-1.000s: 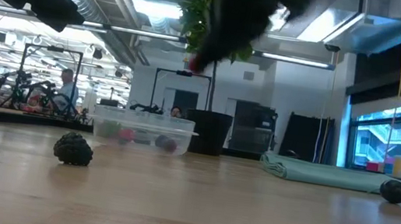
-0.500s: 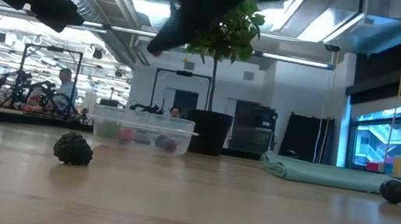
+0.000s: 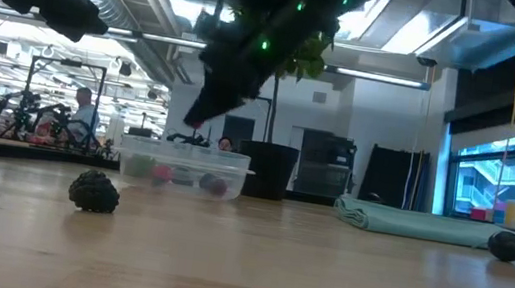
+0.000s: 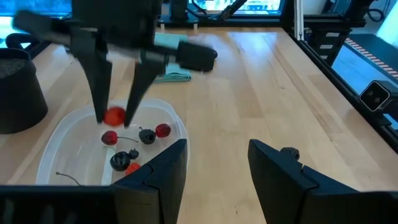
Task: Pick and placing Produce into tupperware
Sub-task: Put the raspberry into the container
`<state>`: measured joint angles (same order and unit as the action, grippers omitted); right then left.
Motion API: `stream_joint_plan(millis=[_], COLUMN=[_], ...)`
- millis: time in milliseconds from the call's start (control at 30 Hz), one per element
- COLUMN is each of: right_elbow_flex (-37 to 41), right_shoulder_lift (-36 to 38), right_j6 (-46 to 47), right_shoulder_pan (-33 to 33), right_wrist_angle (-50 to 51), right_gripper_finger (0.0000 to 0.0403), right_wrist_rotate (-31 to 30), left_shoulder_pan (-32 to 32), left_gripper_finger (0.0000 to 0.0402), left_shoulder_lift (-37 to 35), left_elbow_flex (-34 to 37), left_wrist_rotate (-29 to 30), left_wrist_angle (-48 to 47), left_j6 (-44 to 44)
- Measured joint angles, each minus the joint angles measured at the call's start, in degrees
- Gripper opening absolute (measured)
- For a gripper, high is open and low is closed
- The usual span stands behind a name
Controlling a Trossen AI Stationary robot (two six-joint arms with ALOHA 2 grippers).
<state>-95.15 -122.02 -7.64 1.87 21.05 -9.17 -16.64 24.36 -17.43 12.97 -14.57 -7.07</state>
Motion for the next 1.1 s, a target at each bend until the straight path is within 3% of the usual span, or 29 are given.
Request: stream_joint_plan(millis=[233,1100], right_elbow_flex=[0.1,0.1], right_shoulder_lift=[-3.1,-3.2], right_j6=[0.2,5.9], right_shoulder_pan=[0.0,0.2], right_wrist_angle=[0.4,5.0], right_gripper_finger=[0.0116,0.0117], right_wrist_rotate=[0.0,-0.1], left_shoulder_pan=[0.0,0.0], left_gripper_finger=[0.0165,0.0165], left_shoulder_lift=[0.0,0.0], left_elbow_flex=[0.0,0.0], left_wrist_rotate=[0.0,0.0], left_wrist_angle=[0.0,0.0], left_j6=[0.1,-0.1])
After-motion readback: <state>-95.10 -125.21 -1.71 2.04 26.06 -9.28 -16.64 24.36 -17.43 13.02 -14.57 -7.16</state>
